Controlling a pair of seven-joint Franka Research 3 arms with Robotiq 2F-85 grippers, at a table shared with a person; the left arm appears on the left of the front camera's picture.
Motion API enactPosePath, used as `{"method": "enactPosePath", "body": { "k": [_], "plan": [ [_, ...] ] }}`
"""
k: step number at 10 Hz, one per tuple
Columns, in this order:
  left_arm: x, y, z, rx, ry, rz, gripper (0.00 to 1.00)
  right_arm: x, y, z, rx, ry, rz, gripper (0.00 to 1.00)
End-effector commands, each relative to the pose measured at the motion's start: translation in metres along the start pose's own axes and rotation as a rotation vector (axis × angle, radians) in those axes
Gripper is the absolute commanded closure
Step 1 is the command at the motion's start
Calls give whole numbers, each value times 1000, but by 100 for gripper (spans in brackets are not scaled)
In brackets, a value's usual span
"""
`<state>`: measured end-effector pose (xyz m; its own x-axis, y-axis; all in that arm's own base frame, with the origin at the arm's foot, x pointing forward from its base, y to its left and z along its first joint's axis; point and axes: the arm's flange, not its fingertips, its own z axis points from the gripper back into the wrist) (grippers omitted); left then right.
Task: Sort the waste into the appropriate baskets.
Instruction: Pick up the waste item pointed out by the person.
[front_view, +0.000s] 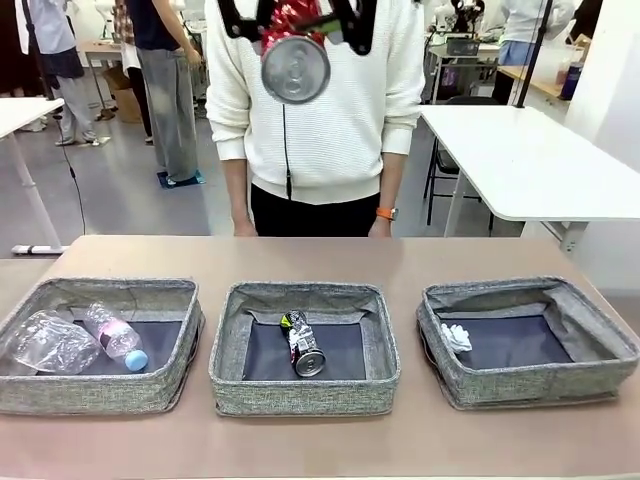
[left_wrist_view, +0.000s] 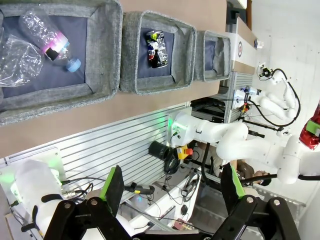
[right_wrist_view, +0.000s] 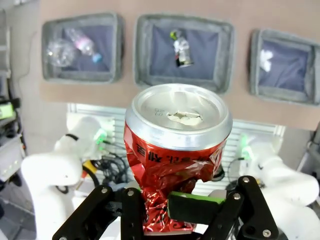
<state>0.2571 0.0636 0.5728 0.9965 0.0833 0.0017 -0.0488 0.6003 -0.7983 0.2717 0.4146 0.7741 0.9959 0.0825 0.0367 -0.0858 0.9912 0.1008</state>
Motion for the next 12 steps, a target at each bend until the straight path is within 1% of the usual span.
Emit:
{"method": "enactPosePath", "body": {
  "k": [1,2,3,4,12],
  "plan": [
    [-2,2,1,-8,5,-19,0,3,7,16,-20,-5,-23,100],
    [-2,2,1,-8,5,-19,0,4,6,16,-23,1,-23,100],
    [-2,2,1,-8,5,-19,0,6,4,15,-43,-15,-37,100],
    [-2,2,1,-8,5,-19,0,2,1,4,-7,0,5,100],
    [-2,2,1,-8,5,-19,0,2,1,4,-7,0,5,100]
  ]
}}
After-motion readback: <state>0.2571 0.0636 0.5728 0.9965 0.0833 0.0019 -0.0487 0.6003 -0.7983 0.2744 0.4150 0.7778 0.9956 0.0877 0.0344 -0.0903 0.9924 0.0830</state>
